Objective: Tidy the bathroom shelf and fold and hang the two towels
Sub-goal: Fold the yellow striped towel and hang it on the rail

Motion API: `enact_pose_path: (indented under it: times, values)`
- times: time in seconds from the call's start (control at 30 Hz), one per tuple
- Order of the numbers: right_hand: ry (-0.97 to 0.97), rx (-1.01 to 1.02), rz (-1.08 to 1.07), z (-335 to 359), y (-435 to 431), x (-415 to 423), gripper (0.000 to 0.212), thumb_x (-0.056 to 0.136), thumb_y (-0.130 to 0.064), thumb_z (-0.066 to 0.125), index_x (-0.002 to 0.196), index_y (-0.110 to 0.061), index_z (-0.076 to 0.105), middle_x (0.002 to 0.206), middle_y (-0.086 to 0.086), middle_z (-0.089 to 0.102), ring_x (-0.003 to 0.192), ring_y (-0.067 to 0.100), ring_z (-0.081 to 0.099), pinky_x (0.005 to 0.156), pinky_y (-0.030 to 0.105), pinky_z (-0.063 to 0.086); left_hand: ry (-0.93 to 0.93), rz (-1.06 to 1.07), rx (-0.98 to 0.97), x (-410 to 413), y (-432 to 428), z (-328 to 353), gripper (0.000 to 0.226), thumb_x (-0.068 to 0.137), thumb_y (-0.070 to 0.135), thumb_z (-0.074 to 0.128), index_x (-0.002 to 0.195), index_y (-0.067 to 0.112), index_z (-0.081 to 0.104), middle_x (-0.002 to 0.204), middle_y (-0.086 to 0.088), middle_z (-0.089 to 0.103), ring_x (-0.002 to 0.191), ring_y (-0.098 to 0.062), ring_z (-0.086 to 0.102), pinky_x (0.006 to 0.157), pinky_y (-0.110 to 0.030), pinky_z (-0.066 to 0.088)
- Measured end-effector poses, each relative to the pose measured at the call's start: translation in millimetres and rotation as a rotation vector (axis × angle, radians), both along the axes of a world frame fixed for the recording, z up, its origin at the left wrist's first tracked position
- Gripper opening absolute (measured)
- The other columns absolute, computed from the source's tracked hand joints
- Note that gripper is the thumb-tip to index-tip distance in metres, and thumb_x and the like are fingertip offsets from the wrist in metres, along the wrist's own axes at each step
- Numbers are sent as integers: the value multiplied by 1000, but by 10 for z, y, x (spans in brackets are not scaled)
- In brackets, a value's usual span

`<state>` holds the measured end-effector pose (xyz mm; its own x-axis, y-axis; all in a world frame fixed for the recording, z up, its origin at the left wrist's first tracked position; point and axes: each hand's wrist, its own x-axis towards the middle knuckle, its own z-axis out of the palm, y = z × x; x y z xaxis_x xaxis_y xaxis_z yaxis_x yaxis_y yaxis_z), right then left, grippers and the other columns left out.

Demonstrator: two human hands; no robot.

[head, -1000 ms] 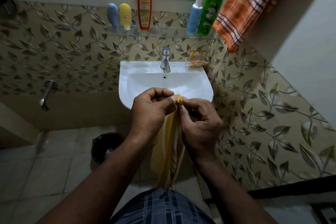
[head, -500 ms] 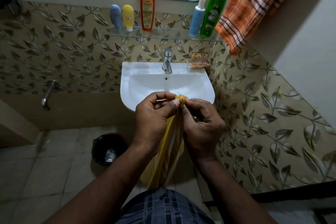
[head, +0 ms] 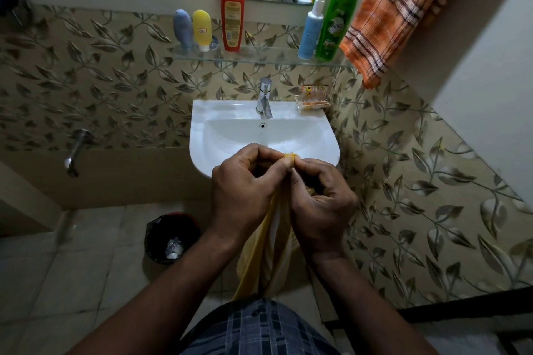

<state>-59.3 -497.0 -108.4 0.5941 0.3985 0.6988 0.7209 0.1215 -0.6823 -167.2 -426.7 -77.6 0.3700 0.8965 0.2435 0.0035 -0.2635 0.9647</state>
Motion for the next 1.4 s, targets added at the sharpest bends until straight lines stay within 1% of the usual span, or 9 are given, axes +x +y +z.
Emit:
enact_pose_path:
  times: [0.27,0.43,0.6,0.73,0.83,1.0,1.1,1.23,1.4]
  values:
    - [78,2,189,104,-21,-9,17,93,-4,72,108,-4,79,105,3,78,103,15,75,86,44,62,-131,-14,-85,-19,120,3,10,88,11,82,95,14,76,91,-3,80,89,-19,78,83,-45,64]
    - [254,-17,276,217,13,98,22,89,-6,81,110,-8,77,96,-1,78,90,17,77,79,40,64,-195,-138,-116,-50,168,80,12,88,3,77,95,13,74,92,-6,78,90,-22,77,80,-31,61]
    - [284,-49,337,244,-8,135,15,88,-10,83,103,-11,79,96,-2,79,91,18,77,80,39,63,-204,-91,-97,-47,160,71,12,92,1,74,96,12,75,91,-7,78,87,-25,77,80,-36,63]
    - [253,-63,304,270,-2,114,14,88,-19,84,101,-19,79,94,-7,78,87,16,77,72,43,64,-179,-42,-26,-44,116,96,11,91,7,77,97,17,77,90,-4,79,86,-23,78,81,-45,64]
    - [168,-59,254,284,14,108,12,86,-17,86,95,-14,79,94,-2,72,85,17,73,64,41,62,-142,-24,41,-56,117,96,8,89,19,78,97,21,78,90,-1,80,86,-22,78,80,-51,64]
    - [103,-126,236,307,54,199,21,86,-15,84,104,-13,74,117,-3,68,115,14,66,88,35,58,-148,-121,4,-91,100,147,22,80,27,88,97,23,76,93,-2,80,90,-24,78,82,-46,64]
    - [92,-217,340,342,70,211,25,92,-13,77,116,-11,72,111,-5,75,109,8,71,92,35,59,-151,-180,-46,-94,158,173,23,80,8,87,97,18,74,93,-5,80,91,-26,78,83,-43,63]
    - [-36,-341,471,388,97,342,20,93,-14,76,113,-12,73,102,-6,75,98,11,71,85,38,58,-159,-292,-147,-139,272,212,17,83,-5,77,91,9,73,84,-2,77,84,-18,75,76,-29,60]
    - [-61,-571,581,339,96,560,15,82,-18,77,96,-16,72,85,-5,71,82,17,69,75,45,55,-127,-304,-38,-193,333,247,14,87,3,77,95,13,71,92,-2,73,89,-17,70,82,-34,60]
